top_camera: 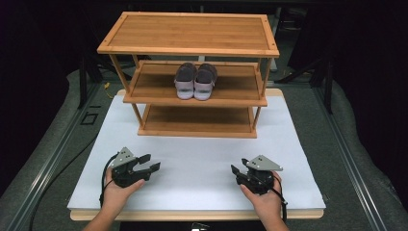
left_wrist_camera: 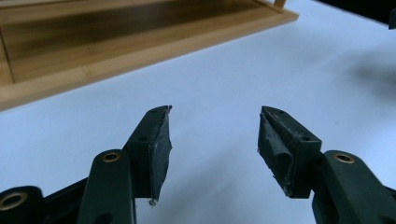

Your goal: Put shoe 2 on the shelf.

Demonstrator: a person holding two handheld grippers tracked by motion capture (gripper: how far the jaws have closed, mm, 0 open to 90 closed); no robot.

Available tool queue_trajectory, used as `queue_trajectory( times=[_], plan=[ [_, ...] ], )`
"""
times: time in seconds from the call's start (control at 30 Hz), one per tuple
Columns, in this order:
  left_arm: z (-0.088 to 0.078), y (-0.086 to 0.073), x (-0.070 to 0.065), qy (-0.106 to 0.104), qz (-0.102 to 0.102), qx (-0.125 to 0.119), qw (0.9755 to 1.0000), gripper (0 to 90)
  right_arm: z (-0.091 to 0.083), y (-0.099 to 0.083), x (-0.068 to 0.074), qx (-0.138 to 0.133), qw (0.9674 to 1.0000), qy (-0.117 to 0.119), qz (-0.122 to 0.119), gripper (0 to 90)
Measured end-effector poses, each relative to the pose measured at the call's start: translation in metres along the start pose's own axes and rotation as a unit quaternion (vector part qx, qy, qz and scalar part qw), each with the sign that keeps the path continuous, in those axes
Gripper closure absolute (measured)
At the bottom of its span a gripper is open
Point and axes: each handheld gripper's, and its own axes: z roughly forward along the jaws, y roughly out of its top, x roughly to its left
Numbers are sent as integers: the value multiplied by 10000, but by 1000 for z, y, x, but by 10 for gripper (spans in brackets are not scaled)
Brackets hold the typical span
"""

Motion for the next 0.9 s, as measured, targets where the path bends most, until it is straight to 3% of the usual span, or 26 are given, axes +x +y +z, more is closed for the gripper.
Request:
queue_trajectory(
  times=[0.1, 0.23, 0.3, 0.63, 0.83, 0.9],
  plan=[
    [4, -5, 3, -9, 19, 215, 9998, 437, 7, -6, -1, 164, 9998, -9, -94, 538],
    [9, -10, 3, -32, 2, 365, 9993, 446, 21, -14, -2, 374, 9992, 102, 1, 527],
    [12, -12, 1, -51, -38, 430, 9991, 446, 21, -14, -2, 393, 9992, 100, 4, 525],
    [22, -16, -9, -160, 170, 802, 9965, 444, 28, -17, 0, 466, 9979, 452, 48, 483],
    [24, -16, -14, -300, 224, 880, 9954, 444, 28, -18, 2, 493, 9975, 507, -16, 466],
    [25, -15, -14, -340, 215, 844, 9956, 444, 27, -18, 3, 498, 9979, 417, -32, 464]
  ],
)
